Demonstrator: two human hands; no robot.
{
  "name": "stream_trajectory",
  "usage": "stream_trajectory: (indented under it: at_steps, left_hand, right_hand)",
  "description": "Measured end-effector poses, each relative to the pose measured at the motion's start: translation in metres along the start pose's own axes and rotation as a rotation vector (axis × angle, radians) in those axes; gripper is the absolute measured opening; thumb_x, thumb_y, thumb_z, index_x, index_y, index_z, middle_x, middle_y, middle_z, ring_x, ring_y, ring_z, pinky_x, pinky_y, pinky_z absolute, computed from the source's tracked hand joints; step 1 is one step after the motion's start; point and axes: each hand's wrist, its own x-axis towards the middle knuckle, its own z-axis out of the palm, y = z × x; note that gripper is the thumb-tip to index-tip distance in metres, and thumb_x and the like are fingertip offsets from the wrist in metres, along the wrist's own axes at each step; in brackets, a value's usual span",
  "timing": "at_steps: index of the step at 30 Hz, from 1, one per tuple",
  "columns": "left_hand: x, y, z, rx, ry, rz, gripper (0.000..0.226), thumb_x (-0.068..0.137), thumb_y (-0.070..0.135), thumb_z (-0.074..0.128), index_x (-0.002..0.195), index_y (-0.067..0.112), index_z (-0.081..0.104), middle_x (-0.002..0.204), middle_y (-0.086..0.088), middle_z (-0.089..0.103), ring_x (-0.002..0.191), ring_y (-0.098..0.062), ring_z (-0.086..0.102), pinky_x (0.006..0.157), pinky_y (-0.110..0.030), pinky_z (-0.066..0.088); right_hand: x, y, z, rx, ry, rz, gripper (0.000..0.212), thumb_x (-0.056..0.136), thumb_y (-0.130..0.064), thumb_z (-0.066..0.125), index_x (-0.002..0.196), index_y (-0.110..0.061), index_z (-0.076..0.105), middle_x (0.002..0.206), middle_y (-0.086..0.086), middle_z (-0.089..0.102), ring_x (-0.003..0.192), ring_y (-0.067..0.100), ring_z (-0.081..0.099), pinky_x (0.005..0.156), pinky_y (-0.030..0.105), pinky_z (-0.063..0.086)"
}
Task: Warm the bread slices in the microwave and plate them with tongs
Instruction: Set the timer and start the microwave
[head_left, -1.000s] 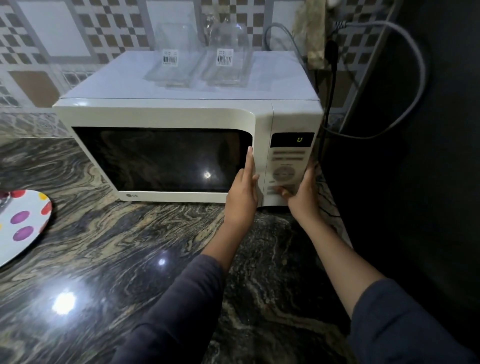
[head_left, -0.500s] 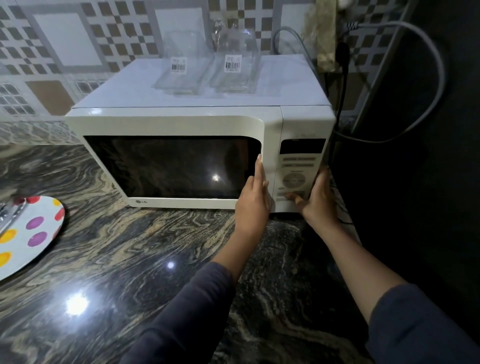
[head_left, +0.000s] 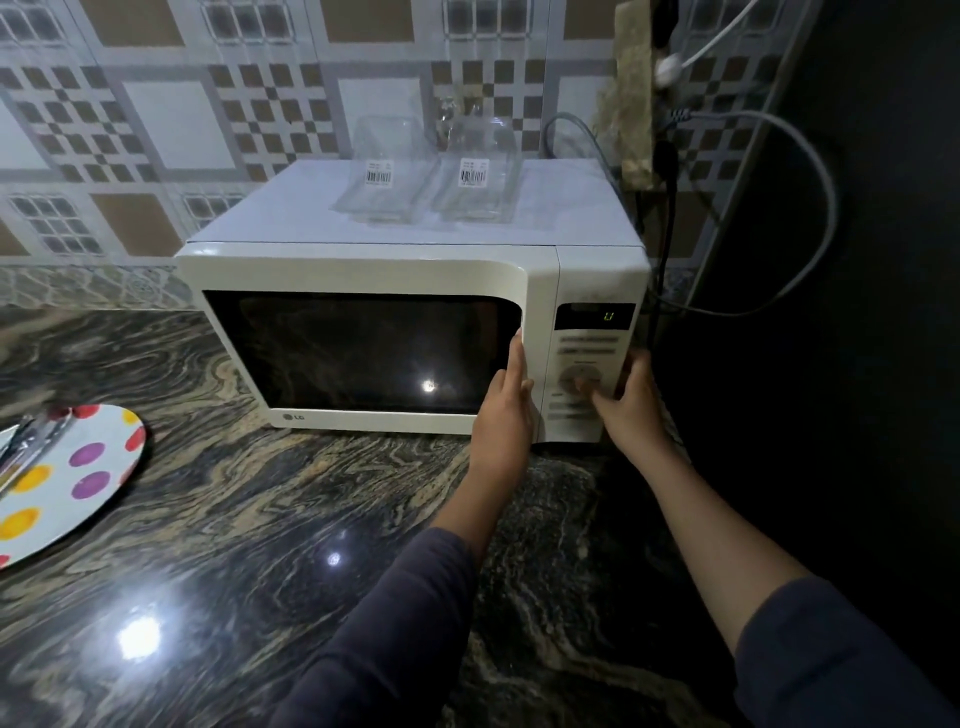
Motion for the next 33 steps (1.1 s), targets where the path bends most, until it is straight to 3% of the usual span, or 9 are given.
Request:
stream_trajectory:
  at_steps: [7,14,18,21,23,25,27,30,33]
  left_hand:
    - [-0.002,0.005,0.002,0.009,0.015,-0.039,0.067,0.096,0.006,0.038,0.148,0.034,0.005,0.116,-0.008,0.052,0.112,-0.017,0.054,0.081,-0.034,0.046]
    - [-0.001,0.011,-0.005,0.056,-0.028,-0.038,0.076,0.091,0.001,0.039,0.148,0.033,0.001,0.119,-0.010,0.052,0.100,-0.025,0.054,0.081,-0.045,0.050]
    - [-0.015,0.006,-0.011,0.220,-0.101,-0.082,0.077,0.085,-0.006,0.044,0.149,0.022,0.012,0.127,-0.011,0.046,0.109,-0.028,0.049,0.082,-0.041,0.048]
    - [-0.038,-0.028,-0.018,0.367,-0.170,-0.150,0.055,0.093,0.005,0.039,0.146,0.013,0.026,0.149,-0.009,0.032,0.135,-0.024,0.032,0.105,-0.035,0.035]
    - [-0.056,-0.051,-0.023,0.434,-0.260,-0.177,0.048,0.099,0.020,0.031,0.146,0.012,0.024,0.155,-0.009,0.022,0.144,-0.022,0.017,0.117,-0.034,0.017]
    - [-0.073,-0.070,-0.026,0.510,-0.362,-0.212,0.052,0.101,0.034,0.024,0.149,0.016,0.014,0.159,-0.005,0.008,0.147,-0.018,0.001,0.119,-0.037,0.003]
    - [-0.087,-0.084,-0.026,0.586,-0.426,-0.227,0.060,0.098,0.045,0.014,0.150,0.016,0.005,0.159,-0.004,0.000,0.146,-0.016,-0.006,0.117,-0.036,-0.006]
    - [-0.095,-0.093,-0.022,0.628,-0.408,-0.209,0.078,0.083,0.055,-0.006,0.150,0.016,0.002,0.159,-0.002,-0.002,0.146,-0.014,-0.007,0.114,-0.031,-0.012]
    - [-0.092,-0.096,-0.022,0.634,-0.387,-0.188,0.080,0.080,0.055,-0.009,0.149,0.016,0.003,0.159,-0.001,-0.001,0.146,-0.014,-0.006,0.113,-0.030,-0.011]
  right_hand:
    - [-0.004,-0.007,0.005,-0.063,0.046,0.034,0.054,0.083,-0.018,0.068,0.127,-0.007,0.038,0.124,0.015,0.055,0.111,0.033,0.056,0.088,0.045,0.048]
    - [-0.007,-0.022,-0.004,-0.005,-0.008,0.102,0.057,0.083,-0.013,0.068,0.130,-0.007,0.036,0.127,0.013,0.053,0.115,0.028,0.053,0.084,0.031,0.041]
    - [-0.019,-0.007,-0.002,-0.140,-0.012,0.160,0.059,0.086,-0.006,0.060,0.138,-0.010,0.032,0.134,0.012,0.048,0.123,0.031,0.048,0.093,0.037,0.042]
    - [-0.049,0.023,0.013,-0.240,-0.100,0.221,0.066,0.088,-0.014,0.059,0.144,-0.016,0.025,0.144,0.013,0.040,0.130,0.032,0.043,0.101,0.041,0.039]
    - [-0.069,0.040,0.023,-0.461,-0.157,0.179,0.065,0.094,-0.026,0.051,0.149,-0.015,0.018,0.154,0.010,0.025,0.141,0.028,0.026,0.112,0.041,0.027]
    - [-0.081,0.051,0.029,-0.683,-0.241,0.081,0.061,0.099,-0.035,0.037,0.150,-0.012,0.012,0.159,0.007,0.007,0.147,0.023,0.003,0.118,0.040,0.008]
    - [-0.090,0.062,0.033,-0.832,-0.337,0.046,0.060,0.100,-0.041,0.024,0.150,-0.013,0.006,0.159,0.005,-0.002,0.147,0.019,-0.007,0.118,0.040,-0.002]
    - [-0.101,0.073,0.037,-0.936,-0.375,-0.002,0.056,0.101,-0.039,0.015,0.150,-0.015,0.003,0.159,0.000,-0.003,0.146,0.013,-0.007,0.118,0.039,-0.005]
    - [-0.101,0.074,0.038,-0.961,-0.352,-0.036,0.055,0.101,-0.037,0.015,0.150,-0.016,0.004,0.159,-0.001,-0.002,0.146,0.011,-0.006,0.118,0.037,-0.005]
